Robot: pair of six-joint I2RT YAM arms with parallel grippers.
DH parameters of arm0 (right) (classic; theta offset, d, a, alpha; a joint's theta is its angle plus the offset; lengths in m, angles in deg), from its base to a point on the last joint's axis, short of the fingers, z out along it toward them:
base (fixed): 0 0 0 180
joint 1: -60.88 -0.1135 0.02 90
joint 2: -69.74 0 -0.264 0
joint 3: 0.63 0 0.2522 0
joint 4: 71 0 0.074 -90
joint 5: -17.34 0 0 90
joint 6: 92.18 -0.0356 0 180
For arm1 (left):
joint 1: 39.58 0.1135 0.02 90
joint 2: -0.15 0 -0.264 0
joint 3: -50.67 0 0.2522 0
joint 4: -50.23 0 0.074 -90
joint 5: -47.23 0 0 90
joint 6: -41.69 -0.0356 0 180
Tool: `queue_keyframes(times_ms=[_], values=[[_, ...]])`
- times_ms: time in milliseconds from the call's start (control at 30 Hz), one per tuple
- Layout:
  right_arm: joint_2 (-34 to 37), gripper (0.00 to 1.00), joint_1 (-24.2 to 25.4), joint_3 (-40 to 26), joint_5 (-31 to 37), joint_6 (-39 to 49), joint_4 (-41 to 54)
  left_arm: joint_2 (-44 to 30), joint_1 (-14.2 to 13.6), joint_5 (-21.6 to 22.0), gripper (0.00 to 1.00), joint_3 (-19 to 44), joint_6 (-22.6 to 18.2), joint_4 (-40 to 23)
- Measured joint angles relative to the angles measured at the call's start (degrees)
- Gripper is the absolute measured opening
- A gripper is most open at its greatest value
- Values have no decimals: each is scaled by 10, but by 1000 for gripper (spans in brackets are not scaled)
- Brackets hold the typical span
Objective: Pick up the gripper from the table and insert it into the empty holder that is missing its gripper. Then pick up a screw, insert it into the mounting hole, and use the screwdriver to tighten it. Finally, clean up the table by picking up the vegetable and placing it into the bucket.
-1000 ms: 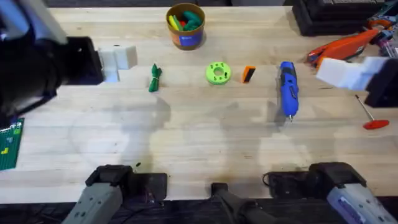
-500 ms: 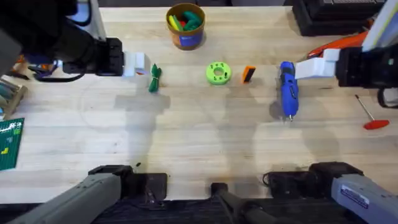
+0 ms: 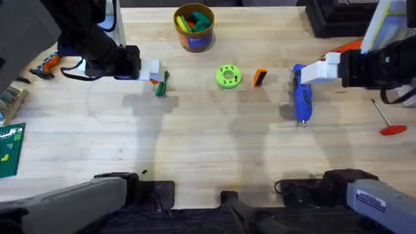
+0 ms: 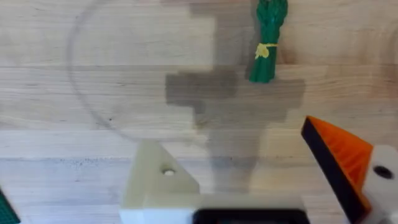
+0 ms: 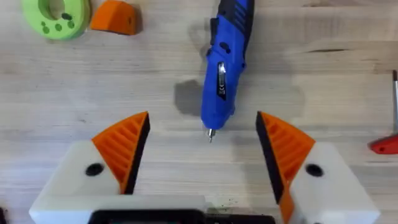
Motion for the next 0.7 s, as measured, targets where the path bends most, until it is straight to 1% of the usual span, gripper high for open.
queue_keyframes(times_ms=[100, 167, 333, 467, 700], values=[[0, 989, 0, 0, 0, 0, 0, -16, -6, 0, 985, 5, 0, -1], [0, 989, 0, 0, 0, 0, 0, -36, -15, 0, 985, 20, -2, -8], [0, 989, 0, 0, 0, 0, 0, -109, -32, -2, 985, 76, -5, -8], [0, 989, 0, 0, 0, 0, 0, -168, -32, -2, 985, 103, -5, 12], [0, 989, 0, 0, 0, 0, 0, -244, -32, -2, 985, 103, -5, 49]])
